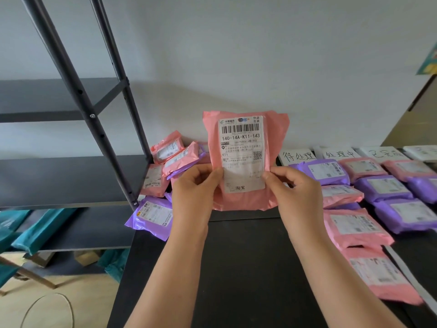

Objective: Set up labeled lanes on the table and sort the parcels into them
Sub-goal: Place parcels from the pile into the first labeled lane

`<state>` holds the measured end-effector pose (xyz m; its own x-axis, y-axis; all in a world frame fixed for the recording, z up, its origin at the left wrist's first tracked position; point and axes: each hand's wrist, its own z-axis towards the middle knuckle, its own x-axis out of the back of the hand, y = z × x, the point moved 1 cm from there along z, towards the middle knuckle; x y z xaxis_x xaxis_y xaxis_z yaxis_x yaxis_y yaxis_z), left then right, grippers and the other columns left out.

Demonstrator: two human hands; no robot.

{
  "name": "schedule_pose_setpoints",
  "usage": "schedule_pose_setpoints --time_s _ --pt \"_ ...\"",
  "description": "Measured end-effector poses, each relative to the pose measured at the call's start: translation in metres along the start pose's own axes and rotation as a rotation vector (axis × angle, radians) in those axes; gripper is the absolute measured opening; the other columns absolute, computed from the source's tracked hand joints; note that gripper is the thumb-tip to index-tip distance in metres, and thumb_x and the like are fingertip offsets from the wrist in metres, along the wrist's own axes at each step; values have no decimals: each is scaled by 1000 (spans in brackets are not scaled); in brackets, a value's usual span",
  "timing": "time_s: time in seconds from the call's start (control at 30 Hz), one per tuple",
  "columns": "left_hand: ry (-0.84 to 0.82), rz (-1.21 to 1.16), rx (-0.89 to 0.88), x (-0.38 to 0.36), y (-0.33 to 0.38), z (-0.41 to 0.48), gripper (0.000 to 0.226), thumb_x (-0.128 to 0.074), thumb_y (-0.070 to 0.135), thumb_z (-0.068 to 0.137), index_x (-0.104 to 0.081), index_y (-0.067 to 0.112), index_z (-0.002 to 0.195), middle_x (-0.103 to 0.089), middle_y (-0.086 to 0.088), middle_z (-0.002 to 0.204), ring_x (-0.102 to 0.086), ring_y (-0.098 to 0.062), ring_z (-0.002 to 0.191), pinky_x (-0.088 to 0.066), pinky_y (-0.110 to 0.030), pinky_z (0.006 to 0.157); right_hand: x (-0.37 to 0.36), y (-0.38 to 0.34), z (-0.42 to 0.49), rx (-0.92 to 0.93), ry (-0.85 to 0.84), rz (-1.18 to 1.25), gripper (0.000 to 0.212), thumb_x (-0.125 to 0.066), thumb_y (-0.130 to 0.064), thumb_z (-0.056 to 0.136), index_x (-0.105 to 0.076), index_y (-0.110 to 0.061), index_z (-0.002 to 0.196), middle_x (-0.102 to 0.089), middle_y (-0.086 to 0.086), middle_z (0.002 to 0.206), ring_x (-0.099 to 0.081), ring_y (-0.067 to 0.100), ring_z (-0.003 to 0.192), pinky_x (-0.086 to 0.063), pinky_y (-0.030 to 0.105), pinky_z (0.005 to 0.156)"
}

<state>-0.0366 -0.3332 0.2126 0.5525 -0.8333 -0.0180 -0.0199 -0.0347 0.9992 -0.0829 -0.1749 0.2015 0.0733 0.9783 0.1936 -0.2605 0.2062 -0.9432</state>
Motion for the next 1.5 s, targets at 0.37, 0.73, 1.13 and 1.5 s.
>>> schedule_pose_setpoints --time_s 0.37,0.73,1.13,1.5 --pt "-27 -137 -65 4 31 -4 9 -69 23 91 -78 24 92 -76 -2 91 -66 -17 78 -57 -43 79 8 -13 -4 -54 -53 82 4 -71 -10 88 -72 -14 88 -71 -10 78 -64 14 72 -52 13 53" --pt "-57 -203 -63 8 44 -15 10 -72 21 87 -80 19 82 -76 -10 95 -71 -26 90 -56 -50 92 15 -30 -6 -41 -16 139 11 -71 -28 89 -71 -19 96 -74 -7 92 -69 10 88 -56 23 79" --pt "-137 -340 76 10 46 -24 16 -70 22 85 -78 9 83 -76 -13 91 -68 -26 79 -55 -37 77 27 -60 -9 -35 13 236 9 -68 -15 92 -71 -13 83 -76 -4 81 -73 13 77 -55 21 61" --pt "-88 -430 165 10 48 -21 23 -71 23 85 -76 5 98 -74 -15 104 -69 -36 104 -47 -56 103 27 -59 -11 -15 -18 115 10 -65 -22 93 -74 -20 87 -75 -7 84 -72 11 82 -58 23 70"
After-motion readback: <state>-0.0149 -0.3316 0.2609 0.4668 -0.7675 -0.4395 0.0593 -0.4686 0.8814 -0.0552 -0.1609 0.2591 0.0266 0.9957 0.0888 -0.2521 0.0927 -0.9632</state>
